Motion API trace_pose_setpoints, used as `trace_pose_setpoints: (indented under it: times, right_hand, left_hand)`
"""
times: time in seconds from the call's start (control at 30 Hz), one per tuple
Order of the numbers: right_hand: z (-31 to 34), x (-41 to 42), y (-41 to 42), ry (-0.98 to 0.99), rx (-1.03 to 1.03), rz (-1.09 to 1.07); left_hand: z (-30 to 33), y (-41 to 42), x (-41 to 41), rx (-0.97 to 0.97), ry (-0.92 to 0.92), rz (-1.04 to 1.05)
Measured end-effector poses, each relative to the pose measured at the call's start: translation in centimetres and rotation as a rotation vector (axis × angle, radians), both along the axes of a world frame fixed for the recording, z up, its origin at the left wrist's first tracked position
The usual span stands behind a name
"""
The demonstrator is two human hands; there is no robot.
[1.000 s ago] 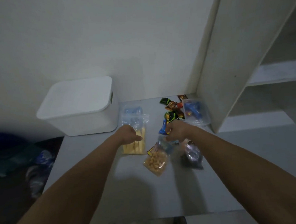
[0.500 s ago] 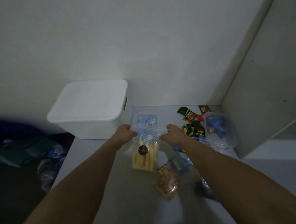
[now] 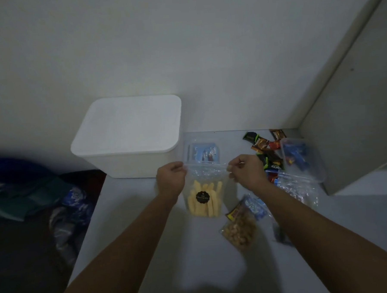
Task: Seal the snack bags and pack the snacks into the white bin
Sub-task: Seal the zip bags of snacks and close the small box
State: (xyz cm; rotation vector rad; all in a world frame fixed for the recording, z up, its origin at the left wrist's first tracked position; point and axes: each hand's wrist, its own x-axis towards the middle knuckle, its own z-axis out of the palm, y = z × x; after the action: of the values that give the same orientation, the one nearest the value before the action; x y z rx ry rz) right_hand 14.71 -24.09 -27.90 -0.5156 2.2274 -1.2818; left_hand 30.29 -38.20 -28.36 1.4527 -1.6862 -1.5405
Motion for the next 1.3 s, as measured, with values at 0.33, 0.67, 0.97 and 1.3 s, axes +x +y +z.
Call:
trace_pose_setpoints:
  times: [0.33,0.67,0.97,1.3]
  right_hand:
    - [1.6,4.6,1.4,0.068,-0.158,0.028]
    - [3.4,6.4,1.2,0.238,-0.211,0.026]
    - [3.4,6.2,1.2,0.265,-0.241,-0.004]
    - [3.4,5.1,0.9,0.178,-0.228,-0.01]
  left_hand:
    - [2.2,1.2,3.5,0.054,0.267,0.1]
    - [3.4,1.8,4.7,-0.024,0.331,0.031]
    - [3.6,1.5,5.1,-0.075,0.332,0.042]
    - [4.5,0.5,4.4,-0.077,0.319,-0.003]
